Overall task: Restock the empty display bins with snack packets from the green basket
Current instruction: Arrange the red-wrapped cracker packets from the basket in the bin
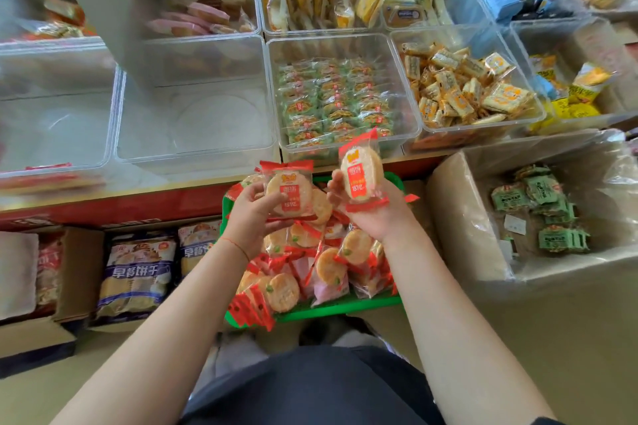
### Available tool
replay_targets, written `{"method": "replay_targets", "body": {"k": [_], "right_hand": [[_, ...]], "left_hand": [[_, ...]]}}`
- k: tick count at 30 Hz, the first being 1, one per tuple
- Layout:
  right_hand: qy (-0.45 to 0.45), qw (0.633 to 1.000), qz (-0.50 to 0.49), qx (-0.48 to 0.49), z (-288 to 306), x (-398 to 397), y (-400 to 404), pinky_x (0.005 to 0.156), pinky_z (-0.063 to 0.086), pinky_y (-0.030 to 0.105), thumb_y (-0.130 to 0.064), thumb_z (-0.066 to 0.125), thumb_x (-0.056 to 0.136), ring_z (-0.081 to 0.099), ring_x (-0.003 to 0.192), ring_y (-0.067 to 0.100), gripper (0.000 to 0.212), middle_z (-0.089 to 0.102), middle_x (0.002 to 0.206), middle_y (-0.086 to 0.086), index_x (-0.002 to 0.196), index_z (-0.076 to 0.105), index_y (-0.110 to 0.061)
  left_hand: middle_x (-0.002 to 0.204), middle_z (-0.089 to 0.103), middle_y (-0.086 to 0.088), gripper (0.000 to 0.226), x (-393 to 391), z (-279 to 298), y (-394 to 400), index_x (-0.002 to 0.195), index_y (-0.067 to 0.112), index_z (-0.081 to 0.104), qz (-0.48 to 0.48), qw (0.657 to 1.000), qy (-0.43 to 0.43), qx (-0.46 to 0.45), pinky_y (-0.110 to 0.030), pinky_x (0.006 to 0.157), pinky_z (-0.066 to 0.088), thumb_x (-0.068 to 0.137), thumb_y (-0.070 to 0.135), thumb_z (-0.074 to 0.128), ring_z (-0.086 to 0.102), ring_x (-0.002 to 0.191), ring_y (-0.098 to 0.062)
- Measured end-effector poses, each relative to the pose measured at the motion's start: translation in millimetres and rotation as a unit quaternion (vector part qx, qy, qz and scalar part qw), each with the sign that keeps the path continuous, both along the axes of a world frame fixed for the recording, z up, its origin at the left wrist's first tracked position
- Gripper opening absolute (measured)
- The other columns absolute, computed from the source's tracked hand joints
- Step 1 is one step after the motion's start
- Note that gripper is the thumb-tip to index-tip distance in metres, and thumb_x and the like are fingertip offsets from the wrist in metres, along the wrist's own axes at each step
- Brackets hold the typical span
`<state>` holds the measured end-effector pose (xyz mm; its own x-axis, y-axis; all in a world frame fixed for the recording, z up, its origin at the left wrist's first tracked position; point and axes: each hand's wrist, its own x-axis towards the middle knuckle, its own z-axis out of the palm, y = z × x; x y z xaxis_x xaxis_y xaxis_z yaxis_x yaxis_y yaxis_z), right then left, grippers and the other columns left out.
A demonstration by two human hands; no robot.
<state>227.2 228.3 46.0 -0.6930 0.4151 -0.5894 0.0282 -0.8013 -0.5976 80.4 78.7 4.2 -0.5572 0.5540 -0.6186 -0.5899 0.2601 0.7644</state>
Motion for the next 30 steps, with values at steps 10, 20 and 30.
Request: {"method": "replay_targets", "body": {"k": [10, 20, 30], "right_hand": [[0.123, 0.989, 0.01, -0.087, -8.2, -166.4, -180.6, 0.06, 0.034, 0.029, -0.068, 0.045, 0.085, 0.043, 0.065, 0.018, 0.059, 0.047, 0.09, 0.011, 0.098, 0.051, -0.011], [0.098, 0.989, 0.045, -0.097, 13.7, -345.7, -341.7, 0.106, 0.038, 0.06, -0.047, 0.058, 0.084, 0.054, 0.123, 0.045, 0.07, 0.054, 0.136, 0.027, 0.133, 0.056, 0.003], [-0.105, 0.991, 0.011, 0.082, 14.2, -412.6, -317.0, 0.09, 0.053, 0.05, -0.031, 0.061, 0.088, 0.064, 0.106, 0.036, 0.052, 0.06, 0.126, 0.029, 0.125, 0.06, 0.004]], "left_hand": [[0.123, 0.064, -0.021, 0.059, -159.4, 5.2, -181.4, 0.133, 0.015, 0.052, -0.047, 0.984, -0.128, 0.114, -0.055, 0.088, 0.055, 0.077, -0.001, 0.057, 0.064, 0.108, -0.042], [0.099, 0.072, -0.016, 0.029, -360.9, 16.4, -333.3, 0.105, 0.006, 0.067, 0.11, 0.994, 0.001, 0.026, -0.036, 0.077, 0.057, 0.078, 0.015, 0.074, 0.068, 0.084, -0.027], [0.091, 0.07, -0.007, 0.027, -426.8, 24.7, -317.9, 0.097, 0.016, 0.066, 0.068, 0.981, 0.183, 0.005, -0.038, 0.073, 0.06, 0.077, 0.004, 0.077, 0.068, 0.08, -0.02]]}}
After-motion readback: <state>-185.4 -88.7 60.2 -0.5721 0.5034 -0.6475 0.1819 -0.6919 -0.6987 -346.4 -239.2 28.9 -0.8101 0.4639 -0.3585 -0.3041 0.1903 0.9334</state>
